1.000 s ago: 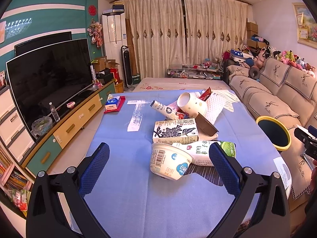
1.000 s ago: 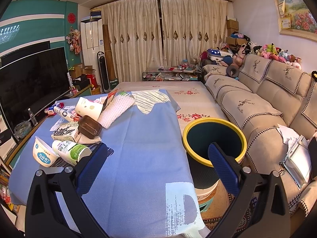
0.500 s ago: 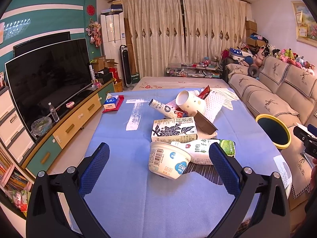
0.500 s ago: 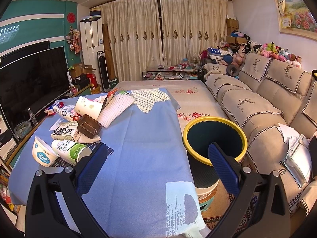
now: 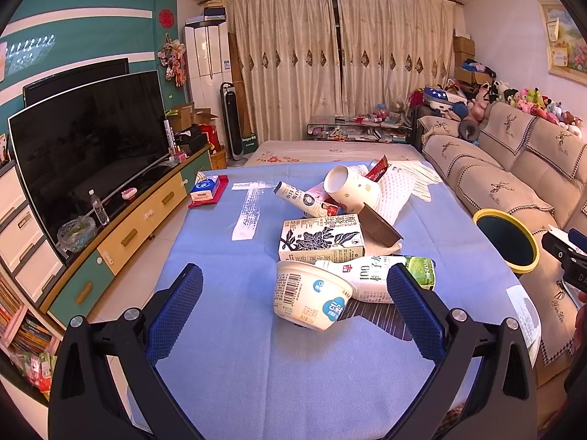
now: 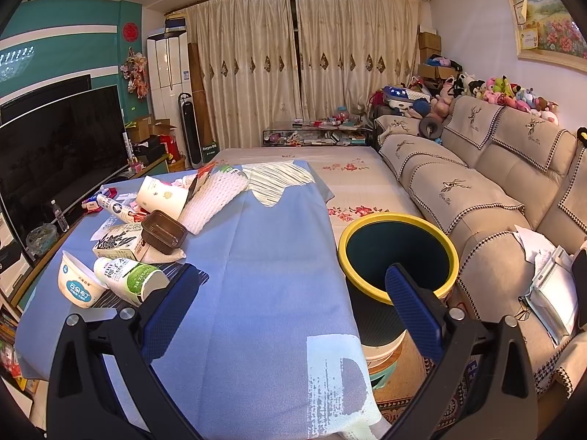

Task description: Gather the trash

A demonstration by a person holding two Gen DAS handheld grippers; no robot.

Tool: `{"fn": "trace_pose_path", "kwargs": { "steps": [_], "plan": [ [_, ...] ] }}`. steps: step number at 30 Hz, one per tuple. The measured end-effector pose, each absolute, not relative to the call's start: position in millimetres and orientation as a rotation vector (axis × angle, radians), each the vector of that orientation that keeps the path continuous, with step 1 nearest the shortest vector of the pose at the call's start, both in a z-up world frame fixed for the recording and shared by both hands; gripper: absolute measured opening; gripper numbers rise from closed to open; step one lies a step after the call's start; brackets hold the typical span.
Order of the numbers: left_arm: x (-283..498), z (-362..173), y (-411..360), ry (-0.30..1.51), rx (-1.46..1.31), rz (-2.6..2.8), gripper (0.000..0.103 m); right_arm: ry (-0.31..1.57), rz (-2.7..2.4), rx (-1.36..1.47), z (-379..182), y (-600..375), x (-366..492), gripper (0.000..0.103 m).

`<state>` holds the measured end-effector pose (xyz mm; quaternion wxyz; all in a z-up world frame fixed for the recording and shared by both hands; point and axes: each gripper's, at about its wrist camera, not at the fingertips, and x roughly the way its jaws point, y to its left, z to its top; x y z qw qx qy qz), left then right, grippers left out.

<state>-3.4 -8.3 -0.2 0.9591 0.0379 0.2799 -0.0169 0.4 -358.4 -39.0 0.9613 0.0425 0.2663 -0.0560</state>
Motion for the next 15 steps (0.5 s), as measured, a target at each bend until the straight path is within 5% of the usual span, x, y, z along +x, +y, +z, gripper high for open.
{"fn": "trace_pose_path", "kwargs": {
  "steps": [15],
  "plan": [
    [-3.3,-0.4,-8.2,0.569,0.078,-0.035,0.099,0.541,-0.114,0.087,-40.3,-358.9,1.1,0.097]
  ]
}}
